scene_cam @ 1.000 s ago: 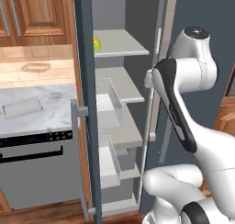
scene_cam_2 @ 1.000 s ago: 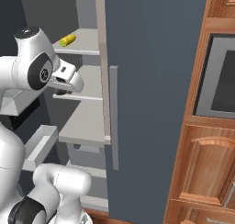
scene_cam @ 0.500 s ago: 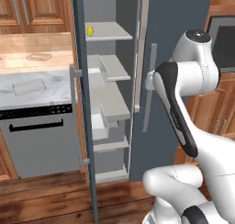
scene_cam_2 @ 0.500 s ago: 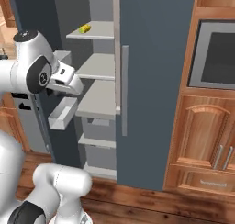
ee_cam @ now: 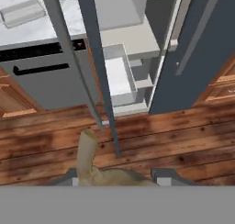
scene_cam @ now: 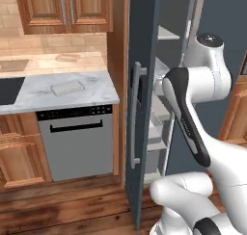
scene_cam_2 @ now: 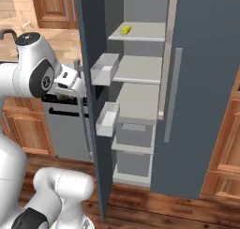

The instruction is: Take the garlic and corn out of the freezer and place them in the tupperware container on the counter. Then put the tupperware containing the vegetables back in the freezer.

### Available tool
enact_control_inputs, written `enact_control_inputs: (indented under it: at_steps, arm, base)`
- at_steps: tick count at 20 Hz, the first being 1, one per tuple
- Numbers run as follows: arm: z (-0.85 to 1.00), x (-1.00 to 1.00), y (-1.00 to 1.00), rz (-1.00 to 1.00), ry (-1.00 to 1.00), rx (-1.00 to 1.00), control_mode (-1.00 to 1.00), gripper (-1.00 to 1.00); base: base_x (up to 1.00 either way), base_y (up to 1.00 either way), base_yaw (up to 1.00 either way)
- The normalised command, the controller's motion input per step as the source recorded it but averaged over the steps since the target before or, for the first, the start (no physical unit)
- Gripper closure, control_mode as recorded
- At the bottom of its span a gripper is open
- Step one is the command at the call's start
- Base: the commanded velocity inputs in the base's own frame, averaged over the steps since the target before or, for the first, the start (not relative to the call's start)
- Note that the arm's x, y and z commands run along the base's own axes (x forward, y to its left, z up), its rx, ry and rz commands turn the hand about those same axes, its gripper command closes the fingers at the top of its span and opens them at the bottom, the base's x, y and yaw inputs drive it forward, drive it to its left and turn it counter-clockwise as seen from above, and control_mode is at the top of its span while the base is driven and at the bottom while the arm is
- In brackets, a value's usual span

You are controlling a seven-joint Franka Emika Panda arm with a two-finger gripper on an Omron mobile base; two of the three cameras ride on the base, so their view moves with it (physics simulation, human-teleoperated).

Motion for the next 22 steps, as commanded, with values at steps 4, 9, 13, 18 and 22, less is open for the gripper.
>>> enact_control_inputs:
  at_steps: [4,9,13,18,22]
  arm:
    - [0.0,0.0,0.0,0.0,0.0,0.0,1.0,1.0]
    - [0.0,0.0,0.0,0.0,0.0,0.0,1.0,1.0]
    - [0.0,0.0,0.0,0.0,0.0,0.0,1.0,1.0]
    - [0.0,0.0,0.0,0.0,0.0,0.0,1.0,1.0]
    - [0.0,0.0,0.0,0.0,0.0,0.0,1.0,1.0]
  base:
    - [0.1,1.0,0.0]
    - [0.25,0.97,0.0]
    - [0.6,0.53,0.0]
    - [0.97,0.16,0.0]
    - [1.0,0.0,-0.04]
